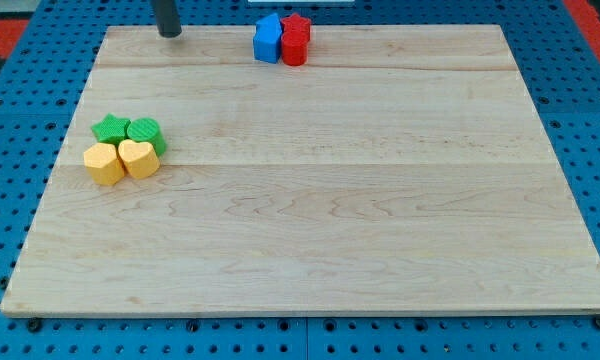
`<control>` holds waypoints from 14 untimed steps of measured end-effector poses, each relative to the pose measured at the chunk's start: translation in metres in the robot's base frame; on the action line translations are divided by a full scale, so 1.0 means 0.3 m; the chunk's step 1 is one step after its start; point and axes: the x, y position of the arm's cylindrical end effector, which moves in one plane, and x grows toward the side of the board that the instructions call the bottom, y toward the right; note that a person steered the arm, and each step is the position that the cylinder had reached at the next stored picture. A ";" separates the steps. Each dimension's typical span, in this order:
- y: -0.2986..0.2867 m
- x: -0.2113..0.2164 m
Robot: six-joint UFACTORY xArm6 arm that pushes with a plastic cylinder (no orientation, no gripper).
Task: Move the blue triangle towards the center of the board
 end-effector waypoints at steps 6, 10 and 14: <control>0.479 0.325; 0.336 0.053; 0.587 0.072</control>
